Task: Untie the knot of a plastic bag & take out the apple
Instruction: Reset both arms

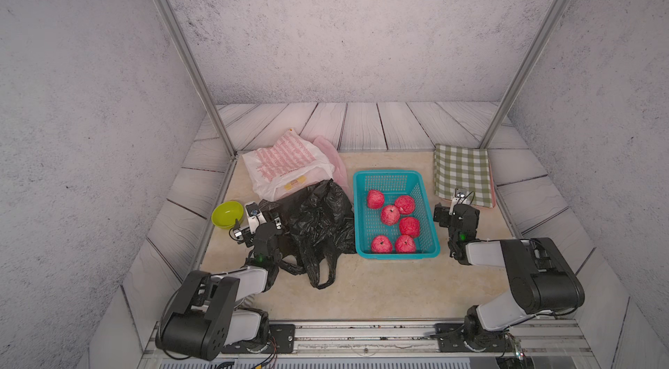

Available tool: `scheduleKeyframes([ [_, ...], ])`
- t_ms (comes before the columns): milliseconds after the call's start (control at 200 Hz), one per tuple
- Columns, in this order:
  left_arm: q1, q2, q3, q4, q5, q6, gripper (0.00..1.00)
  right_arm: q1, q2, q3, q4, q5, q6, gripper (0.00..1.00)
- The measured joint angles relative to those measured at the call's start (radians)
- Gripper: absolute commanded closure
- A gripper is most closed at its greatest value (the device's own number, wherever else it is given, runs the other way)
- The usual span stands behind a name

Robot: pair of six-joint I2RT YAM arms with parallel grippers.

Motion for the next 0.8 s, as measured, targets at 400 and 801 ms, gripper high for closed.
scheduleKeyframes([
  [400,-0.005,0.113,0.098,0.032,-0.100,0.034,0.01,0.000,0.000,0.000,0.000,0.000,0.001,0.01],
  [801,-0.021,-0.011,0.296,-0.941,-0.643,-0.914,0.01,0.000,0.000,0.000,0.000,0.000,0.003,0.01],
])
